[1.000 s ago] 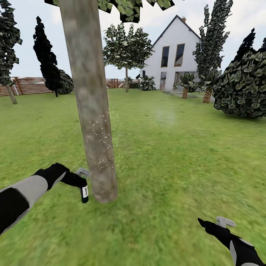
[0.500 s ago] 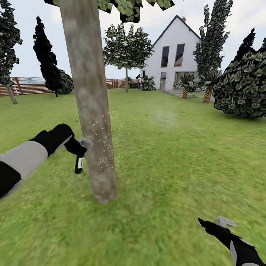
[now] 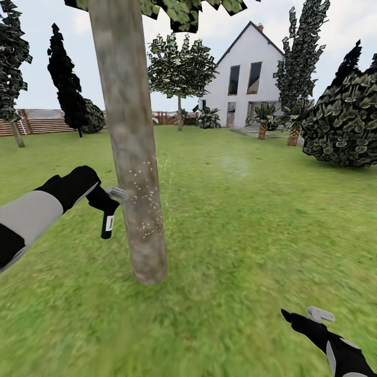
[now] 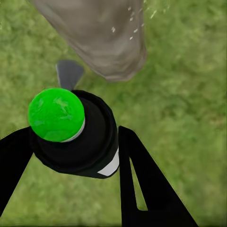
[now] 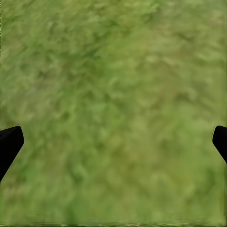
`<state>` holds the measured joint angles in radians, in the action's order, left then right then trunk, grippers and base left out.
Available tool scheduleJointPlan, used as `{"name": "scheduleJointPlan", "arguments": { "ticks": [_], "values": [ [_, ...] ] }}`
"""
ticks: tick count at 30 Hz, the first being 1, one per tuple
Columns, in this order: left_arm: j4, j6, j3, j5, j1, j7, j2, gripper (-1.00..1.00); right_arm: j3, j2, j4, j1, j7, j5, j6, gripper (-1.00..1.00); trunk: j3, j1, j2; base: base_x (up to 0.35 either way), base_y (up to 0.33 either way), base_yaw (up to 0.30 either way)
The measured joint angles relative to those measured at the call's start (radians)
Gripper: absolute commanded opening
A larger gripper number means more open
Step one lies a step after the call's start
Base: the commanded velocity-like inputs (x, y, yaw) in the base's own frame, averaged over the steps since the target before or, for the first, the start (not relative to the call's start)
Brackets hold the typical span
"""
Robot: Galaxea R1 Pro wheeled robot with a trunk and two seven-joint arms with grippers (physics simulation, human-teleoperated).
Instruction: In the garden, pick up the pesticide atomizer on the floor and spray pesticide onto both trees until each tree trunk is fully covered.
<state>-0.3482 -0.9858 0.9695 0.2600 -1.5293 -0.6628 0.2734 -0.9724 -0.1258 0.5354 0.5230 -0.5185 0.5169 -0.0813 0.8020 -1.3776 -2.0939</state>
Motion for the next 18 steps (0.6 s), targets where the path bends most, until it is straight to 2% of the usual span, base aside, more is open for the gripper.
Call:
{"name": "scheduleJointPlan", "arguments": {
  "ticks": [3,9,11,18],
  "values": [
    [0.001,0.001,0.0,0.001,0.0,0.0,0.002,-1.0,0.0,0.0,0.0,0.0,0.0,0.0,0.0,1.0,0.0,0.0,0.0,-0.033,0.003,0.0],
    [0.006,0.008,0.001,0.001,0.003,0.009,0.039,-1.0,0.0,0.0,0.0,0.0,0.0,0.0,0.0,1.0,0.0,0.0,0.0,-0.002,0.0,0.0],
    [0.007,0.018,0.002,0.003,0.007,0.01,0.042,-1.0,0.001,0.0,0.0,0.0,0.0,0.0,0.0,1.0,0.0,0.0,0.0,0.0,0.0,0.0],
    [0.009,0.072,0.002,0.015,0.088,0.024,0.034,-1.0,0.001,0.001,0.0,0.0,0.0,0.0,0.0,1.0,0.0,0.0,0.0,0.0,0.0,0.0]
  ]
}}
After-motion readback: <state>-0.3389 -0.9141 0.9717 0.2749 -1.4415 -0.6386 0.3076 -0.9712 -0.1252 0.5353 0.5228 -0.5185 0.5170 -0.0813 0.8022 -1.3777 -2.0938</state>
